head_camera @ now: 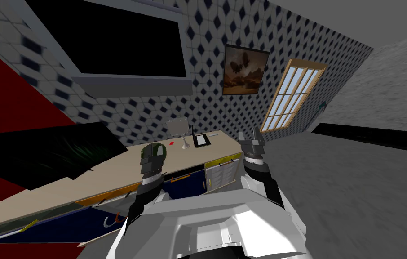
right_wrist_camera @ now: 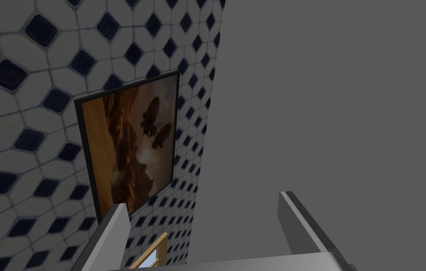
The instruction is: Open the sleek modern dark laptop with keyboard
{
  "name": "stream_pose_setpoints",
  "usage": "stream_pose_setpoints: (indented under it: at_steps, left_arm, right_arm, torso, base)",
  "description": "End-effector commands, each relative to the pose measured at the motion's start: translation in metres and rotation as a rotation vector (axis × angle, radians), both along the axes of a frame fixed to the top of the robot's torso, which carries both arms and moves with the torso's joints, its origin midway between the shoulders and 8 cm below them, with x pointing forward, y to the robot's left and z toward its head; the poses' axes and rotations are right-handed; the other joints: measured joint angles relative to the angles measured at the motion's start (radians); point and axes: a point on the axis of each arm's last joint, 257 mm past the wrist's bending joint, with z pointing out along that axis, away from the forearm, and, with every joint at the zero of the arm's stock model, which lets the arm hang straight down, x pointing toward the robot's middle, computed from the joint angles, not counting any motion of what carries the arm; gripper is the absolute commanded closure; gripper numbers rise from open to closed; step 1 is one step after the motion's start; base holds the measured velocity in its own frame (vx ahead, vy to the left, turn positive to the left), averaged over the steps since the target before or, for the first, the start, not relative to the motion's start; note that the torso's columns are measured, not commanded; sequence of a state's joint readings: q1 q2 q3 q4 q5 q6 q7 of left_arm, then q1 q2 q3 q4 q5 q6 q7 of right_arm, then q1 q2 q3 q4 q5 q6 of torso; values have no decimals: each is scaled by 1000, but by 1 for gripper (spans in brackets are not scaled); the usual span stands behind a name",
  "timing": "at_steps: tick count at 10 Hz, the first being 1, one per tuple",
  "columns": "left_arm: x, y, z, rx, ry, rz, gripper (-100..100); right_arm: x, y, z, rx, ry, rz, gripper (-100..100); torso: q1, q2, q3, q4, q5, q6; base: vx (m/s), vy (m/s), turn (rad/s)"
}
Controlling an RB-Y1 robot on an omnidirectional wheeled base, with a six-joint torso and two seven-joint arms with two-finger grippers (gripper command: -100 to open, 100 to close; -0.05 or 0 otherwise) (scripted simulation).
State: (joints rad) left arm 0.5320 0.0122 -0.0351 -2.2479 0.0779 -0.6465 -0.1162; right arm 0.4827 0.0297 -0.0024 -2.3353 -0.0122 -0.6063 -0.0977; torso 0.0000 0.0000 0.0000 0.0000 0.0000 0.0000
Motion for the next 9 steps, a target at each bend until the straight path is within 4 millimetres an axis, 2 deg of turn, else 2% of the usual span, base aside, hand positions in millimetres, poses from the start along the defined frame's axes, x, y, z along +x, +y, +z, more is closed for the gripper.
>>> stream_pose_setpoints:
  at_steps: [1, 9]
  left_arm:
    - [0, 0, 0, 0, 0, 0, 0]
    - [0, 0, 0, 0, 0, 0, 0]
  right_arm:
    - [0, 0, 0, 0, 0, 0, 0]
    - [0, 0, 0, 0, 0, 0, 0]
  torso:
    - [0, 40, -82, 41, 0, 0]
    - [0, 618, -1234, 617, 0, 0]
  base:
    - [0, 0, 0]
    - [0, 0, 0]
